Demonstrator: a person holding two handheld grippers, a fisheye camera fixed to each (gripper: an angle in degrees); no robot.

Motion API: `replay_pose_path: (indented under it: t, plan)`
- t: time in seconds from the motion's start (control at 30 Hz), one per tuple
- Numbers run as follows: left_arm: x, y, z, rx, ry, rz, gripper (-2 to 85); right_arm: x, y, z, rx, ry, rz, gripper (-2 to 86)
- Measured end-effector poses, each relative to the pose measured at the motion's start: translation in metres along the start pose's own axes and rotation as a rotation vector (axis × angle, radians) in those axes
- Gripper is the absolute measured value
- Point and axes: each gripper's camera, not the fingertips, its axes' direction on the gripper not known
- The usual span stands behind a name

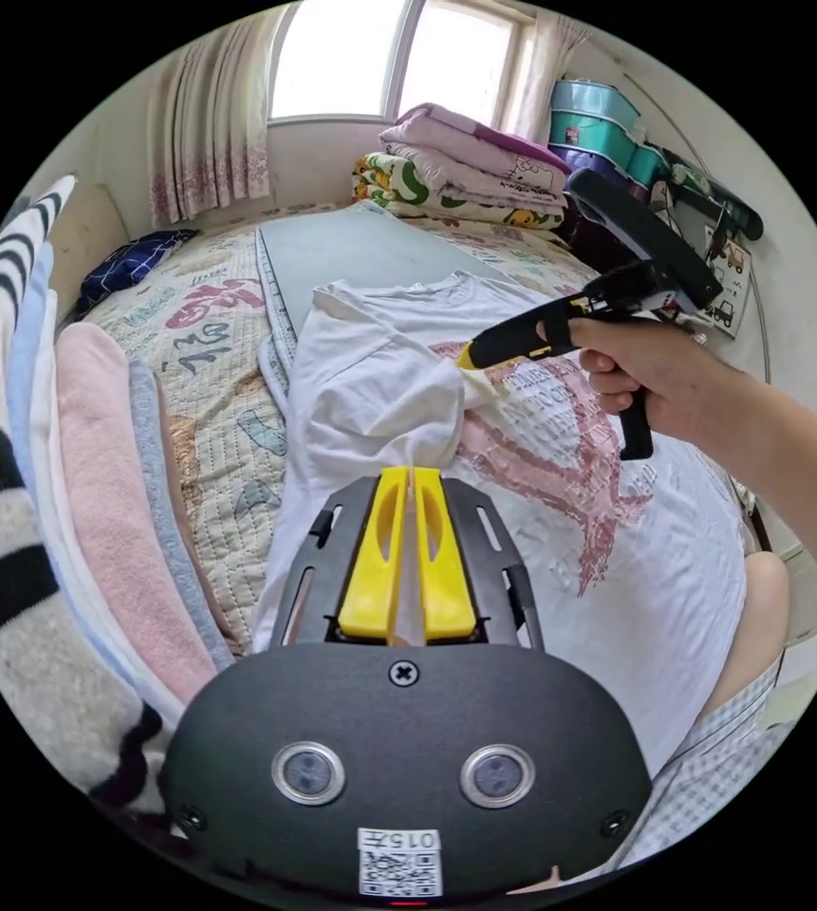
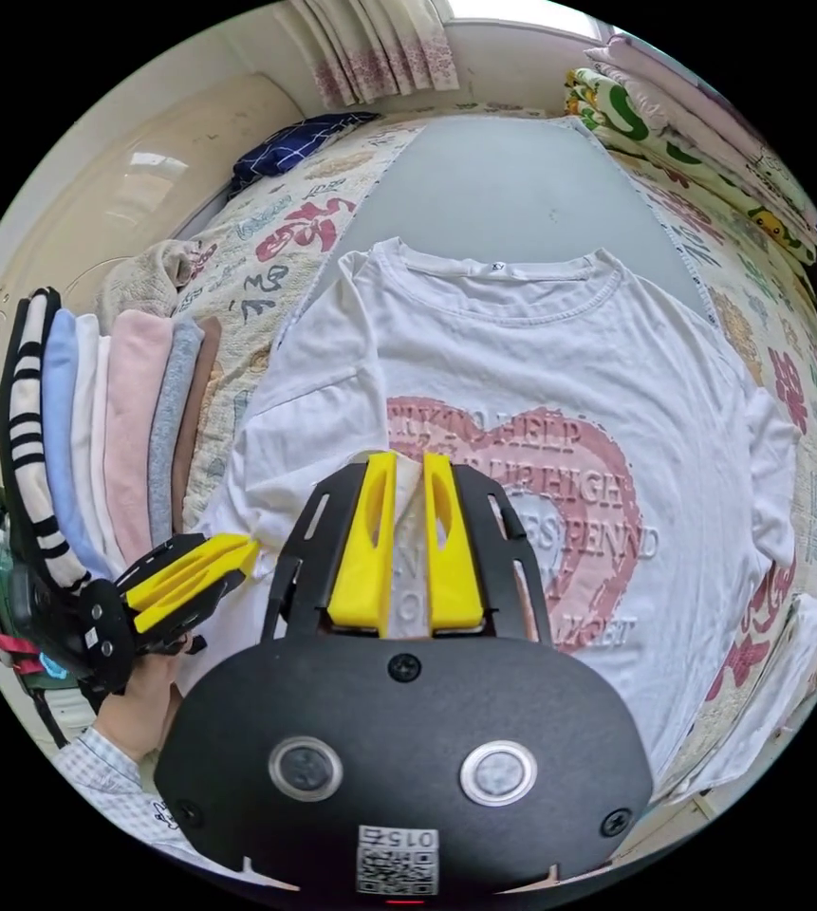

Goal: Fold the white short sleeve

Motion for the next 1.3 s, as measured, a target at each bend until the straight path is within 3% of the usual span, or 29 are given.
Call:
replay_pose_path:
  t: [0.23,0.47,0.63,0.9,1.03,1.17,1.3]
  plan:
    - [-0.021,0.021,-0.023,0.041,0.028,-0.052,-0.5,-0.040,-0.017,0.059,-0.009,0.008,-0.114,-0.5]
    - [-0.028,0.040,-0.032,0.024,0.071,-0.053,-0.5,-0.028,-0.005,0.107,0.027,-0.002,-0.066,0.1]
    - [-0.031,0.057,-0.039,0.002,0.081,-0.045,-0.4,-0.027,0.012,0.165,-0.129,0.024,-0.108,8.5]
    - [-0.031,0.086,-0.060,-0.005,0.076,-0.027,-0.5,-0.023,0.046,0.216,-0.181,0.031,-0.090,6.3]
    - [-0.034,0.104,-0.083,0.023,0.067,-0.060,-0.6,-0.030,0.059,0.206,-0.118,0.064,-0.072,0.1]
    - [-0.039,0.124,-0.118,0.100,0.036,-0.110,-0.6,-0.059,0.051,0.163,0.039,0.039,-0.095,-0.7]
    - [-0.042,0.150,-0.163,0.216,-0.062,-0.157,-0.7,-0.134,0.040,0.122,0.143,0.031,-0.254,-0.8]
